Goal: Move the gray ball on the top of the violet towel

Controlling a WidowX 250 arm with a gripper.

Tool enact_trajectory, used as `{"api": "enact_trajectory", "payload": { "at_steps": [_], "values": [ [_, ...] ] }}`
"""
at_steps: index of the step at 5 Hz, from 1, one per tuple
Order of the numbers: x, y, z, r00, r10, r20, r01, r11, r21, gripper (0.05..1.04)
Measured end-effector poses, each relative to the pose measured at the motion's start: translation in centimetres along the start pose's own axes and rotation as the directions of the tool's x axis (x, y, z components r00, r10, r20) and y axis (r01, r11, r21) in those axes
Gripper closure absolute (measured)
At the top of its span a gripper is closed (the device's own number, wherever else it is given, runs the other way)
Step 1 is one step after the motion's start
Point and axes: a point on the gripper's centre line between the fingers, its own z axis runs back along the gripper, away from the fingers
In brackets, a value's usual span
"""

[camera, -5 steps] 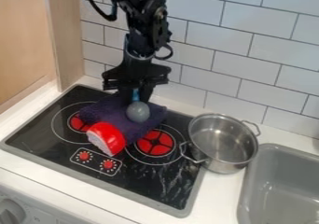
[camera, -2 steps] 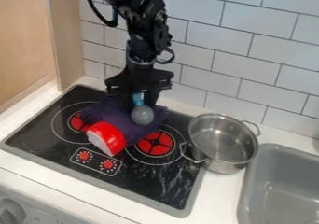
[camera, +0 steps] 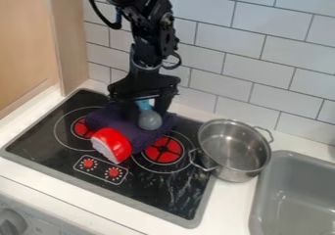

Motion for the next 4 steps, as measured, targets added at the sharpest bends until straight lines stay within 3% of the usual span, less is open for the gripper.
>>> {"api": "enact_trajectory", "payload": {
  "at_steps": [2,3,4],
  "values": [
    [0.4,0.1,3.1,0.997,-0.003,0.073,0.006,0.999,-0.041,0.085],
    [0.2,0.9,5.8,0.993,-0.004,0.122,0.010,0.999,-0.050,0.085],
    [-0.3,1.5,7.6,0.992,-0.001,0.125,0.007,0.999,-0.051,0.085]
  ]
}}
